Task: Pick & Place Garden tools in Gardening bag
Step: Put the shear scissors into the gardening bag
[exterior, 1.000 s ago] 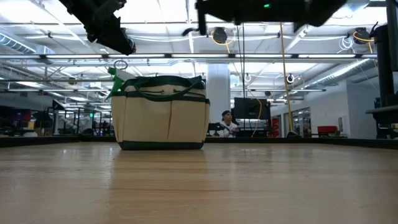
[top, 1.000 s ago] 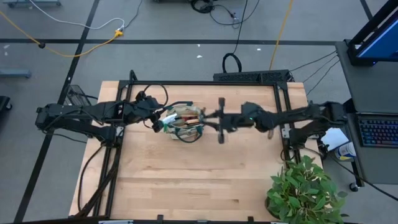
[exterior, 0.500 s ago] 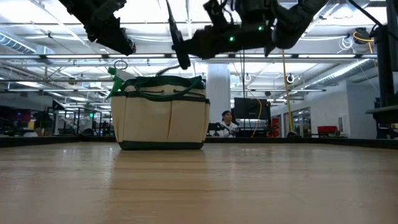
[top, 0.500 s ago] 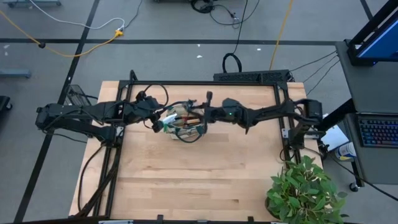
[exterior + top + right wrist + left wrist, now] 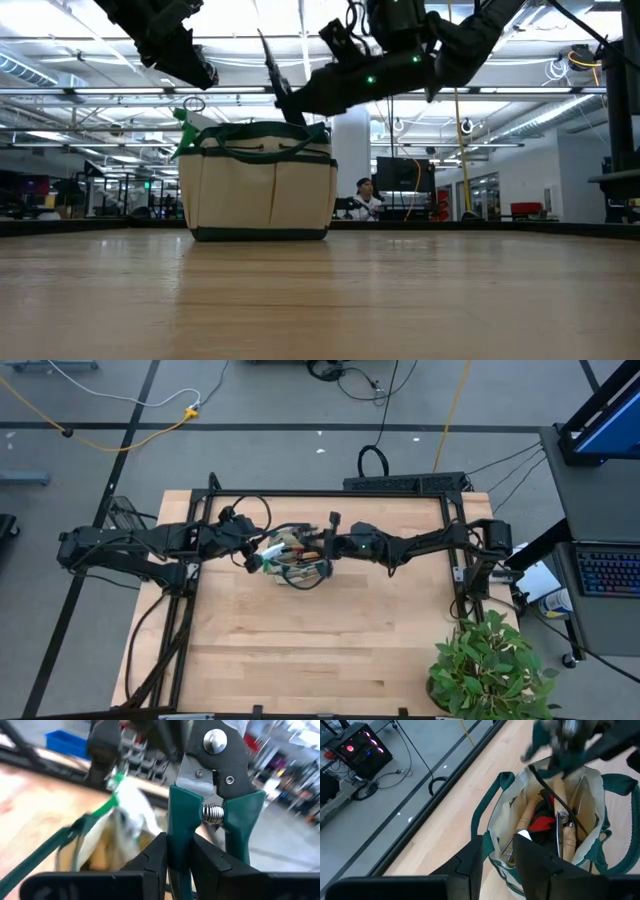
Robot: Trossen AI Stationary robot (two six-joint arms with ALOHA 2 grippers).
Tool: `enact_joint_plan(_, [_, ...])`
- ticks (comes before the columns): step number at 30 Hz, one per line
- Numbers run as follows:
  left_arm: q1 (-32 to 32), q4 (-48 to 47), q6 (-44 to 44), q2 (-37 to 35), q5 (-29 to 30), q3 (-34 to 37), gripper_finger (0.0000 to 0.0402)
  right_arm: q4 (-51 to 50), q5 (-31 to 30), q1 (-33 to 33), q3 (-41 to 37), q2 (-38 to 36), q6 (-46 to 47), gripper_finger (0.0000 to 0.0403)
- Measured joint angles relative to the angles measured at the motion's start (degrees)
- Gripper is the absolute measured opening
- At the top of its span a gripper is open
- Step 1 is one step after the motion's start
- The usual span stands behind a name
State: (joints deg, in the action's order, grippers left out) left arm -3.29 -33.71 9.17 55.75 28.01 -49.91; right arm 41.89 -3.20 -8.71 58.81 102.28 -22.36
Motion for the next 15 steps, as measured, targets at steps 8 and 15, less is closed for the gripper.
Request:
enact_joint_plan(8, [0.0, 0.0, 0.0, 0.0, 0.0, 0.0, 0.0113, -9.2, 0.3, 0.2, 0.0, 0.0, -1.0, 0.0064])
enact_joint_plan(15, [0.0, -0.3, 0.0, 0.0, 0.0, 0.0, 0.0113, -12.3, 0.4, 0.2, 0.0, 0.0, -3.8, 0.0092])
